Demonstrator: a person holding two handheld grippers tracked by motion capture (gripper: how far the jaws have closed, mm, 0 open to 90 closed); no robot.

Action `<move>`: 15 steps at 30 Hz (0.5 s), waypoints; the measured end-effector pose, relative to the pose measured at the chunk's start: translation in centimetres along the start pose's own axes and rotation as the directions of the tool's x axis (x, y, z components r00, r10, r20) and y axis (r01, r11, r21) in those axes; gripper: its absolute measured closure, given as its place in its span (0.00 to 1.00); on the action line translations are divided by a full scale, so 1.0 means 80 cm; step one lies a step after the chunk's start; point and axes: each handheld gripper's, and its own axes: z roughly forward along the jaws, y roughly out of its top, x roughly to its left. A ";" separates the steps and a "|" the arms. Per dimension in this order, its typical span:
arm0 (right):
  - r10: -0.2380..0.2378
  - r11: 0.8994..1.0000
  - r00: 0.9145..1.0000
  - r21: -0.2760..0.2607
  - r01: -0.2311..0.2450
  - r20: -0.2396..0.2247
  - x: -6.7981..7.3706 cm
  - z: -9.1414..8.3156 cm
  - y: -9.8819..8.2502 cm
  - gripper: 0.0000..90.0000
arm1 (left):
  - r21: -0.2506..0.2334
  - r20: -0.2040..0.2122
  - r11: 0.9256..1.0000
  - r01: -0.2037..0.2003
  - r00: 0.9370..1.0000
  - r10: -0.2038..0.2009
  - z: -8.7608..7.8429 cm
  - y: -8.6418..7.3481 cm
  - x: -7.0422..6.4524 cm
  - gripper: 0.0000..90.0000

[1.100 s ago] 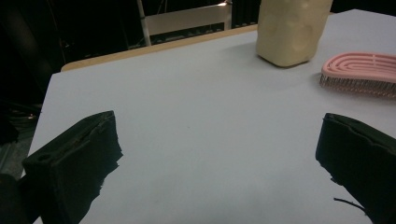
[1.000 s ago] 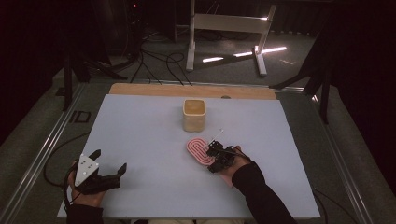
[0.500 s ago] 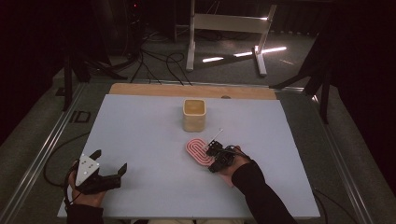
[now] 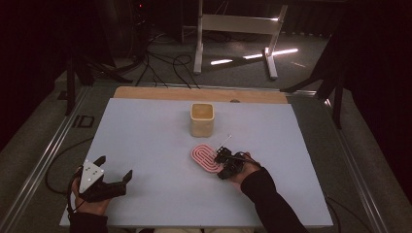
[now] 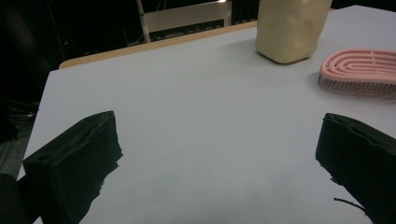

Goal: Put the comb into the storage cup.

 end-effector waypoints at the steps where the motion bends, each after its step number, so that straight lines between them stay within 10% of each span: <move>1: 0.003 1.000 1.000 -0.001 -0.003 0.003 0.002 0.000 0.000 0.77 | 0.002 0.001 1.000 0.000 1.000 0.000 0.000 0.000 0.000 0.00; 15: -0.018 0.999 1.000 -0.047 0.018 0.017 0.009 -0.007 -0.001 0.78 | 0.012 0.006 1.000 0.002 1.000 -0.002 0.002 -0.001 -0.001 0.00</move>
